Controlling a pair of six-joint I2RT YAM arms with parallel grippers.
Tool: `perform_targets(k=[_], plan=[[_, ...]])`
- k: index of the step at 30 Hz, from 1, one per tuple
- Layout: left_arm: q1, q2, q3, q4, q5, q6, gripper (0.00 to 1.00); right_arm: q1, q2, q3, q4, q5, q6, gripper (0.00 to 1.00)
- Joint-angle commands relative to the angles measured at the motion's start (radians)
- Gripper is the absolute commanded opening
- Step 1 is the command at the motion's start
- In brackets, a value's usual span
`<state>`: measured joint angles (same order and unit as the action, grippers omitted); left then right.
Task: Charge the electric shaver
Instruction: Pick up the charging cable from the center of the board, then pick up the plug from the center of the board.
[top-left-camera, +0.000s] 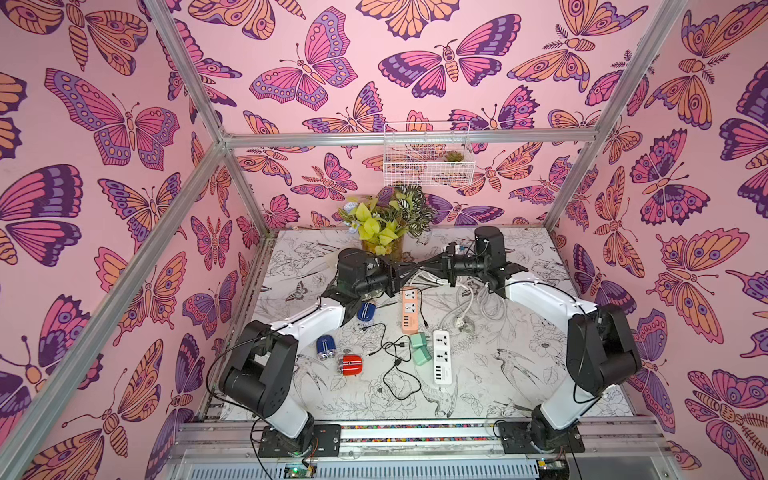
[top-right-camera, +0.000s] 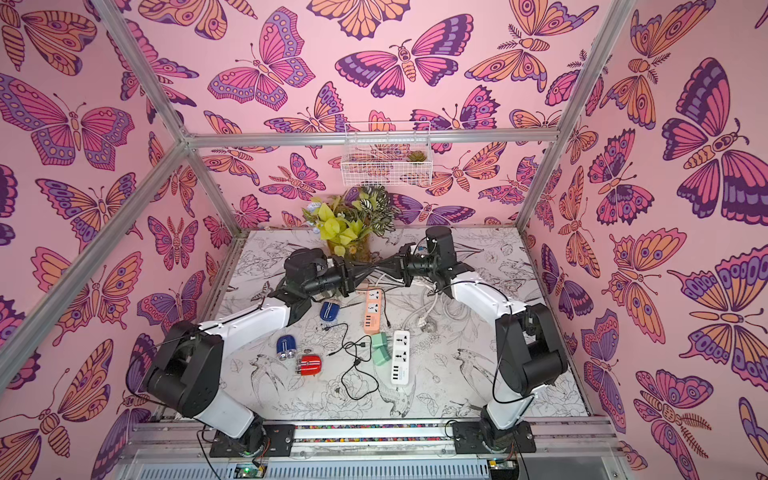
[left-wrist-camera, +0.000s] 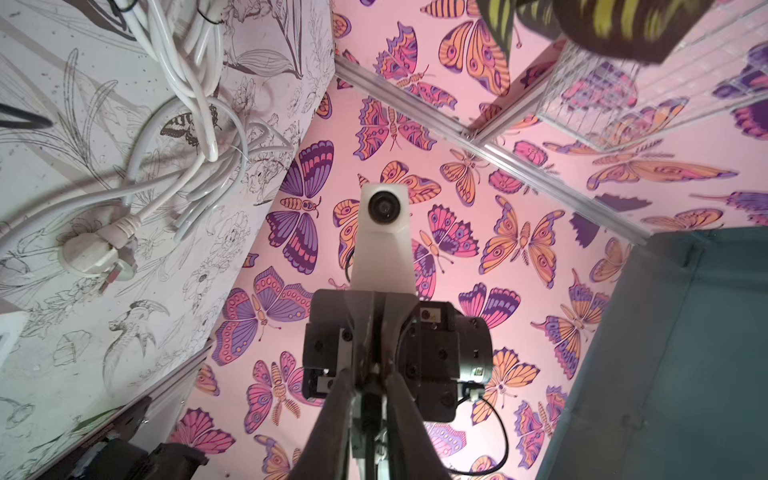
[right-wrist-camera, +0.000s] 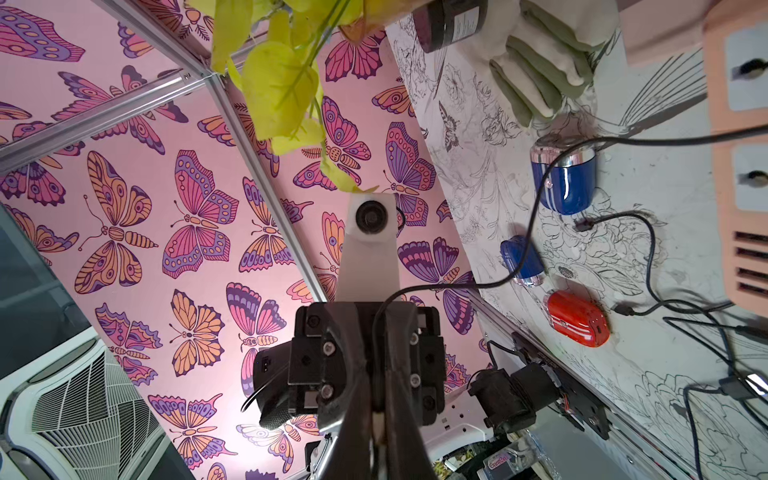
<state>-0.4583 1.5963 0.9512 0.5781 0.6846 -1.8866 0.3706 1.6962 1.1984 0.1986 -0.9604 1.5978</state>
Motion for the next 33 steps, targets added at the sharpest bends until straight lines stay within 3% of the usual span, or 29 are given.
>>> perform_targets(k=[1,7,19,22,25,27,30,33], plan=[[-0.003,0.011,0.008,0.025,0.035,0.015,0.24,-0.002,0.012,-0.005,0.06,-0.006,0.028,0.0],[-0.005,0.015,0.0,0.043,0.035,0.008,0.12,-0.002,0.017,-0.003,0.083,-0.007,0.047,0.0],[-0.003,0.01,-0.021,0.043,0.012,0.017,0.0,-0.002,-0.028,-0.024,0.06,-0.012,0.047,0.01],[0.0,-0.032,-0.053,0.007,-0.033,0.039,0.0,-0.01,-0.053,0.01,-0.136,0.034,-0.093,0.21],[0.011,-0.13,-0.117,-0.102,-0.11,0.087,0.0,-0.003,-0.079,0.124,-0.548,0.228,-0.403,0.29],[0.02,-0.216,-0.169,-0.213,-0.169,0.126,0.0,0.052,-0.047,0.243,-0.788,0.45,-0.586,0.31],[0.048,-0.344,-0.245,-0.339,-0.236,0.154,0.0,0.152,0.071,0.386,-0.954,0.678,-0.686,0.33],[0.086,-0.466,-0.285,-0.481,-0.294,0.18,0.0,0.215,0.189,0.471,-0.981,0.794,-0.713,0.37]])
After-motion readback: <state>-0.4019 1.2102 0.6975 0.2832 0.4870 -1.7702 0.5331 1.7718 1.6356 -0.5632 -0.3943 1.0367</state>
